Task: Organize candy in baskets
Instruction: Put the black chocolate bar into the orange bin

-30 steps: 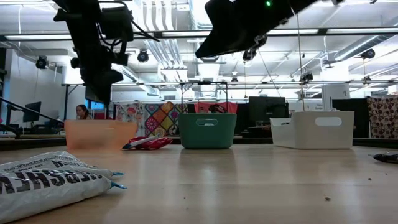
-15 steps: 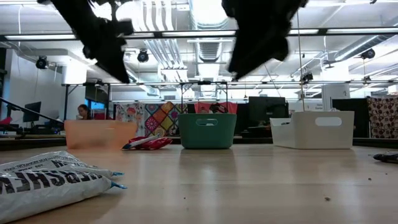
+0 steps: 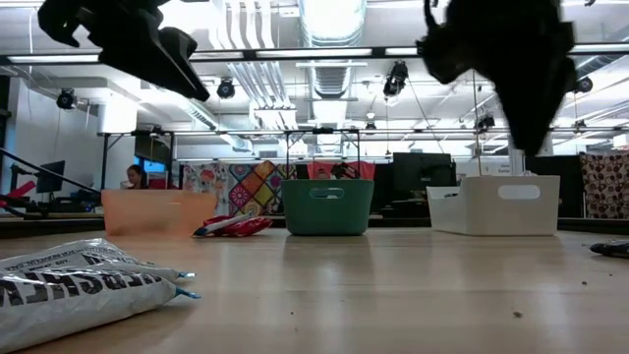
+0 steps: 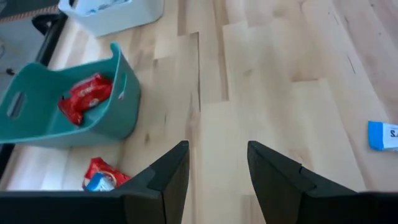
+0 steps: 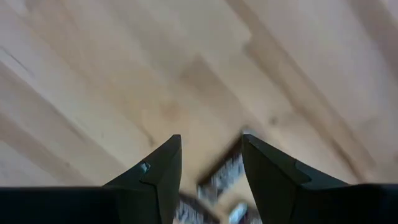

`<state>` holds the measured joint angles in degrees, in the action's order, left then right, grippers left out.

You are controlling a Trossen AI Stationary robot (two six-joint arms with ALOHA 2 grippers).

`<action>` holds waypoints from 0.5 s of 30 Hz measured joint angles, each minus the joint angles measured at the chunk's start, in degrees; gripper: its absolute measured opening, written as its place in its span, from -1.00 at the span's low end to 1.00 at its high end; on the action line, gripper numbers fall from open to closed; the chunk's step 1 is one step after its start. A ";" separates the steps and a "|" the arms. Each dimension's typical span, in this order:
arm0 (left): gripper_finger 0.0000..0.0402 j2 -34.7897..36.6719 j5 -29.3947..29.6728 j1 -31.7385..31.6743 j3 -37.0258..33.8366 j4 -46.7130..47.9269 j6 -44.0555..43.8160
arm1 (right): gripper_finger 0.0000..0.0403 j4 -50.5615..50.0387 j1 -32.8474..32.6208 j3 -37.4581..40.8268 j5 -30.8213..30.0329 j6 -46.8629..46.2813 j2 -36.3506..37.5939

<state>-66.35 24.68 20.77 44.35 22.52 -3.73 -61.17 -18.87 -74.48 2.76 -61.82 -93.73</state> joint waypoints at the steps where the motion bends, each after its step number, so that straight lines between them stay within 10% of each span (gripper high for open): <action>1: -0.27 0.00 0.08 0.13 -0.27 0.00 -0.74 | -0.20 -0.71 -0.32 0.00 0.79 -0.57 0.00; 15: -0.27 1.91 3.69 0.13 -0.12 0.35 -0.26 | -0.01 -8.08 -4.42 0.99 6.72 -10.68 0.00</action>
<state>-64.44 28.37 20.91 44.23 22.87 -3.99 -69.25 -23.29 -73.49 9.47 -72.49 -93.73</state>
